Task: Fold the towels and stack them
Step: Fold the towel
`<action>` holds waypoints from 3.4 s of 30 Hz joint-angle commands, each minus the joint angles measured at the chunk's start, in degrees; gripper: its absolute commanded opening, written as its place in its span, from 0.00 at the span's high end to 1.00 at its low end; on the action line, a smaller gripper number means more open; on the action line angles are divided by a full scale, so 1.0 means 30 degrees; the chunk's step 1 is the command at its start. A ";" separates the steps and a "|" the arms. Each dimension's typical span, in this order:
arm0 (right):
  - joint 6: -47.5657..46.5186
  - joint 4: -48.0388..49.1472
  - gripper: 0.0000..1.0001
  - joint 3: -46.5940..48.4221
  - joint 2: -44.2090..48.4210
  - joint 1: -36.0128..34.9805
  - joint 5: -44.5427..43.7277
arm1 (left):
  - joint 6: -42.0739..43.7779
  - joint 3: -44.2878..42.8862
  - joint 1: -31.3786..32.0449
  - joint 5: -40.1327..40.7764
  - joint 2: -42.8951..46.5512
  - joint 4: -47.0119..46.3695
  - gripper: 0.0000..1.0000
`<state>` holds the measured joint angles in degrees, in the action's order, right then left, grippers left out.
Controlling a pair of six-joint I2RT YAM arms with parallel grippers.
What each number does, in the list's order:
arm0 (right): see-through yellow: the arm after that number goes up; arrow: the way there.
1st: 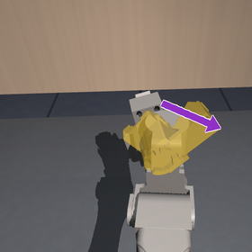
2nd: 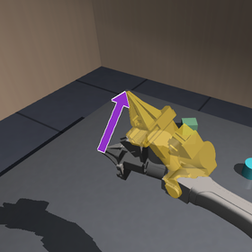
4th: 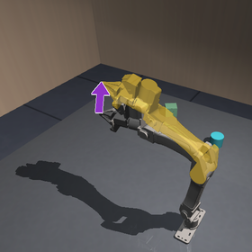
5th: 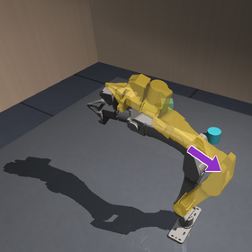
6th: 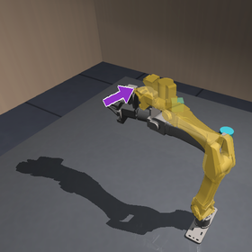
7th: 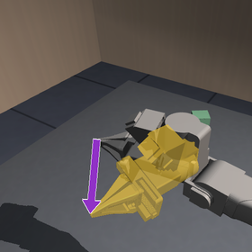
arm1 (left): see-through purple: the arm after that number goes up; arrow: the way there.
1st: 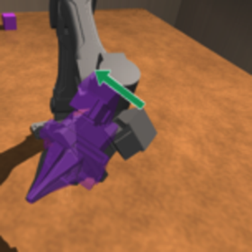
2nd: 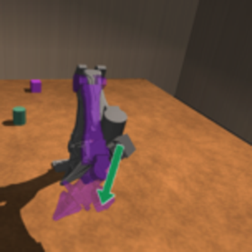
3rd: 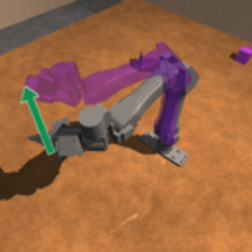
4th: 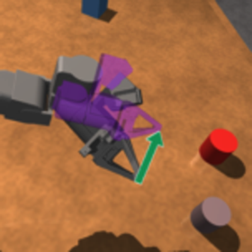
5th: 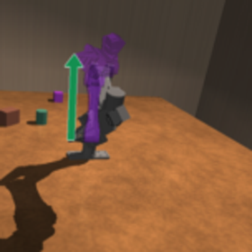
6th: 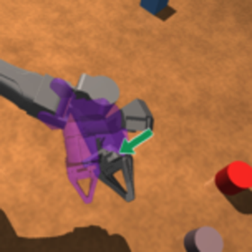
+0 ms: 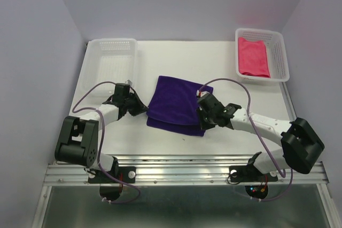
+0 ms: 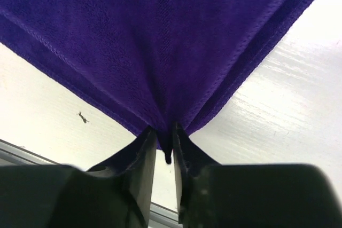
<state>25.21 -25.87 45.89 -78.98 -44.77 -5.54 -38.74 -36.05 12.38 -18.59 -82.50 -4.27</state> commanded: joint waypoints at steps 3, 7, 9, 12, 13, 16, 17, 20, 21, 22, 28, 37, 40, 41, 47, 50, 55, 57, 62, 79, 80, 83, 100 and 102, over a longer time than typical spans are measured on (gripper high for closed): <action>0.0589 0.0509 0.64 -0.0794 0.0193 -0.0456 0.0177 | 0.0667 0.0094 0.0266 0.0571 -0.0185 0.0339 1.00; 0.0794 0.0098 0.56 -0.1028 0.0545 -0.0602 0.0206 | 0.0551 0.0152 0.0763 0.0747 0.0076 0.0779 0.84; 0.0883 0.0010 0.50 -0.1320 0.0866 -0.0661 0.0439 | 0.0463 0.0153 0.1056 0.0805 0.0369 0.0955 0.72; 0.1292 -0.0166 0.45 -0.1555 0.1890 -0.0662 0.0296 | 0.0141 -0.0080 0.1612 0.1418 0.1481 0.1801 0.56; 0.1438 -0.0166 0.43 -0.1556 0.2502 -0.0690 0.0004 | 0.0024 -0.0198 0.1702 0.2146 0.2035 0.2443 0.44; 0.1761 -0.0225 0.35 -0.1149 0.3180 -0.0690 -0.0581 | -0.0035 -0.0900 0.1878 0.3815 0.2974 0.3618 0.11; 0.2081 -0.0254 0.33 -0.1001 0.3472 -0.0662 -0.0875 | -0.0093 -0.1105 0.1908 0.4287 0.3152 0.4202 0.02; 0.2755 -0.0255 0.08 -0.0328 0.3738 -0.0691 -0.2601 | -0.0153 -0.1955 0.1908 0.5521 0.3476 0.4588 0.01; 0.2903 -0.0254 0.00 -0.0181 0.3768 -0.0691 -0.3186 | -0.0037 -0.2537 0.1908 0.5523 0.3389 0.4472 0.01; 0.2992 -0.0196 0.00 -0.0034 0.3710 -0.0691 -0.4149 | 0.0197 -0.2920 0.1937 0.5552 0.3011 0.4471 0.01; 0.3113 0.0883 0.00 0.1255 0.2950 -0.0194 -0.6881 | 0.1778 -0.6493 0.2961 0.5698 0.0146 0.3885 0.01; 0.1560 0.2791 0.00 0.2777 0.0284 0.4464 -0.4570 | 0.4620 -1.3347 0.3226 0.5991 -0.6121 0.4848 0.01; 0.1207 0.3085 0.00 0.3130 -0.0683 0.4992 -0.4510 | 0.5149 -1.5516 0.3197 0.5583 -0.8262 0.5173 0.04; 0.1060 0.3230 0.00 0.3364 -0.1149 0.5312 -0.4453 | 0.5208 -1.6391 0.3197 0.5436 -0.8736 0.5261 0.04; 0.0445 0.4139 0.00 0.4097 -0.2704 0.6485 -0.2960 | 0.5675 -1.9152 0.3168 0.7309 -1.1785 0.6638 0.14; 0.0268 0.4316 0.00 0.4566 -0.3642 0.7188 -0.2461 | 0.5765 -1.9710 0.3138 0.7777 -1.2548 0.6815 0.23; 0.0092 0.4609 0.02 0.5035 -0.4814 0.7863 -0.1582 | 0.5912 -1.9974 0.3021 0.7545 -1.3455 0.6727 0.31; 0.0005 0.4697 0.03 0.5357 -0.5456 0.8067 -0.1318 | 0.5883 -2.0062 0.2963 0.7544 -1.3603 0.6727 0.31; -0.0142 0.4697 0.07 0.6294 -0.6776 0.8391 -0.1346 | 0.5854 -2.0384 0.2904 0.7251 -1.4247 0.6639 0.37; -0.0582 0.4579 0.38 0.9371 -1.0118 0.9124 -0.1288 | 0.6410 -2.1059 0.3079 0.6489 -1.5478 0.6493 0.78; -0.0640 0.4696 0.40 0.9343 -1.0206 0.9124 -0.1201 | 0.6381 -2.1059 0.3080 0.6489 -1.5479 0.6464 0.82; -0.0699 0.4960 0.54 0.9255 -1.0557 0.9211 -0.0936 | 0.6322 -2.1000 0.3050 0.6518 -1.5508 0.6522 1.00; -0.4916 0.6043 0.99 0.8554 -0.8979 0.9329 0.1054 | 0.5561 -1.6755 0.2904 0.6346 -1.1702 0.3097 1.00; -0.5470 0.6541 0.99 0.7707 -0.8335 0.9329 0.1758 | 0.5444 -1.6227 0.2904 0.6285 -1.0970 0.2628 1.00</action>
<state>13.30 -11.05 71.90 -110.45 -17.21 -3.73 -21.69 -86.98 21.37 0.38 -121.91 6.81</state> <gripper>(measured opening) 0.036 0.025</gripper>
